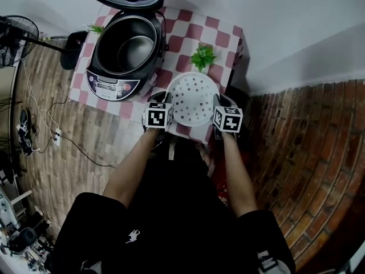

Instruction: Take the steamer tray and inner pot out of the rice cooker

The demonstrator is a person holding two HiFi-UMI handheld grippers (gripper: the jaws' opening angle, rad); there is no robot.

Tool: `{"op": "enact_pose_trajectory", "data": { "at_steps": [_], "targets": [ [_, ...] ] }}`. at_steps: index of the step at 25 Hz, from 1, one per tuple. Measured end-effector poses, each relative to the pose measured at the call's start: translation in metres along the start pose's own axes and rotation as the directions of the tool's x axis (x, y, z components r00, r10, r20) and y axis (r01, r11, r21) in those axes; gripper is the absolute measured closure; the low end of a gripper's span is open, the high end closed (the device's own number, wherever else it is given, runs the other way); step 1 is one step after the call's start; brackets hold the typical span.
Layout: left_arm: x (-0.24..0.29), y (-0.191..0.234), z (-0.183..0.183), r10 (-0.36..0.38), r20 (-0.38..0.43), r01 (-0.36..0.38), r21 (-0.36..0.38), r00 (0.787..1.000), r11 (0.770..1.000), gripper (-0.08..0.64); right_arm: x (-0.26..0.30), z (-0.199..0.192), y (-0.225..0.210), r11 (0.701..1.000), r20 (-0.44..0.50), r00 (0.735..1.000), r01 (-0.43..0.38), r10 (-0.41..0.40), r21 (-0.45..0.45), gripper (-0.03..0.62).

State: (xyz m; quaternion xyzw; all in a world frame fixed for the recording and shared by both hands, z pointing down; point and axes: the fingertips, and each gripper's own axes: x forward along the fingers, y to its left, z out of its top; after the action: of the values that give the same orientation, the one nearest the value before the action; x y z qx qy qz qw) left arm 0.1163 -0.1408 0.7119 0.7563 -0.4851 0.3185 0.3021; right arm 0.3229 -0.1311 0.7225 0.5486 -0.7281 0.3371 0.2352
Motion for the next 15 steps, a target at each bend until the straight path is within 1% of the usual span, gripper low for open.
{"op": "enact_pose_trajectory", "data": {
  "at_steps": [8, 12, 13, 15],
  "targets": [
    [0.0045, 0.0027, -0.004, 0.004, -0.03, -0.004, 0.003, 1.0, 1.0, 0.511, 0.0021, 0.001, 0.0005, 0.999, -0.008, 1.0, 0.012, -0.012, -0.035, 0.552],
    [0.0051, 0.0021, -0.0045, 0.008, -0.031, -0.007, 0.02, 0.999, 1.0, 0.503, 0.0029, -0.0006, 0.0012, 0.998, -0.01, 1.0, 0.023, -0.024, -0.062, 0.551],
    [0.0053, 0.0019, -0.0042, 0.008, -0.033, -0.007, 0.027, 0.999, 1.0, 0.489, 0.0028, 0.0001, 0.0015, 0.997, -0.007, 1.0, 0.025, -0.026, -0.07, 0.548],
    [0.0046, 0.001, -0.0024, 0.001, -0.036, 0.0, 0.041, 0.999, 0.999, 0.39, 0.0012, 0.004, 0.0019, 0.996, 0.006, 1.0, 0.025, -0.025, -0.08, 0.527]
  ]
}}
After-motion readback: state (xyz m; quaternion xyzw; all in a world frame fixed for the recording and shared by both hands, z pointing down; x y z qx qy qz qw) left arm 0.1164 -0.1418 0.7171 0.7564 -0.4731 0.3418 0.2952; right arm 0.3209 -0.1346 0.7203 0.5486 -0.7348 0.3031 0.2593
